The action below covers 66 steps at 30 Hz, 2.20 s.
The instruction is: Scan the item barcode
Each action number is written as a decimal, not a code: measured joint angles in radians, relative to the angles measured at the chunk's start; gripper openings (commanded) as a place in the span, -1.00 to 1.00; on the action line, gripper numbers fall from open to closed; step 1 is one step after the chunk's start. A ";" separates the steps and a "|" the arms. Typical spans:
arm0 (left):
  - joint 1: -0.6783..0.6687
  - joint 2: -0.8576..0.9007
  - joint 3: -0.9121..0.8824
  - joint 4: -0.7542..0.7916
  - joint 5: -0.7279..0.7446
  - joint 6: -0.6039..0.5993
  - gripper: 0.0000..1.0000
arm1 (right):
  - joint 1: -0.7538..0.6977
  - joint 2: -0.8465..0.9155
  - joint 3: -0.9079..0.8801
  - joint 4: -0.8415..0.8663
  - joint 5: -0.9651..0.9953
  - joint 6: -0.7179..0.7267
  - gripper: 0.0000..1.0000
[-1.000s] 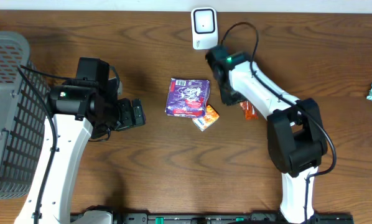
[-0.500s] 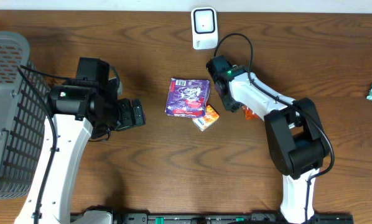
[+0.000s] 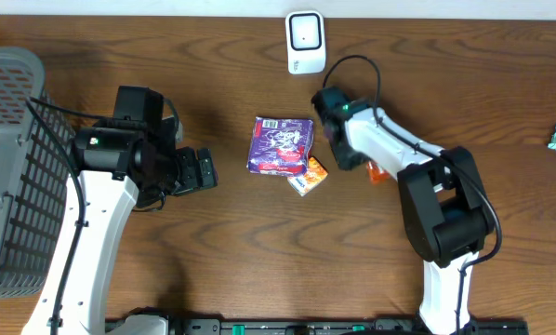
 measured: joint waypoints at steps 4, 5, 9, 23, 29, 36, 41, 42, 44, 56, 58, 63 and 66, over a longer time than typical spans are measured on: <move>0.000 0.000 0.000 0.000 0.000 0.000 0.96 | -0.061 0.009 0.136 -0.079 -0.290 -0.051 -0.98; 0.000 0.000 0.000 0.000 0.000 0.000 0.96 | -0.093 0.009 0.173 -0.099 -0.396 -0.071 -0.98; 0.000 0.000 0.000 0.000 0.000 0.000 0.96 | -0.212 0.009 0.226 -0.111 -0.735 -0.122 -0.98; 0.000 0.000 0.000 0.000 0.000 0.000 0.96 | -0.422 0.009 -0.067 -0.020 -1.280 -0.227 -0.98; 0.000 0.000 0.000 0.000 0.000 0.000 0.96 | -0.489 0.013 -0.137 0.021 -1.227 -0.161 -0.11; 0.000 0.000 0.000 0.000 0.000 0.000 0.96 | -0.527 0.012 -0.115 -0.049 -1.098 -0.118 -0.03; 0.000 0.000 0.000 0.000 0.000 0.000 0.96 | -0.512 0.013 -0.053 -0.147 -1.038 -0.113 -0.05; 0.000 0.000 0.000 0.001 0.000 0.000 0.96 | -0.505 0.013 -0.027 -0.167 -1.026 -0.114 -0.03; 0.000 0.000 0.000 0.000 0.000 0.000 0.96 | -0.491 0.014 0.031 -0.228 -0.990 -0.116 0.08; 0.000 0.000 0.000 0.000 0.000 0.000 0.95 | -0.349 0.014 0.110 -0.301 -0.620 -0.003 0.41; 0.000 0.000 0.000 0.000 0.000 0.000 0.96 | -0.343 0.014 0.068 -0.260 -0.590 0.016 0.36; 0.000 0.000 0.000 0.000 0.000 0.000 0.96 | -0.341 -0.006 -0.021 -0.159 -0.591 0.043 0.28; 0.000 0.000 0.000 0.000 0.000 0.000 0.96 | -0.341 -0.023 -0.045 -0.111 -0.617 0.047 0.26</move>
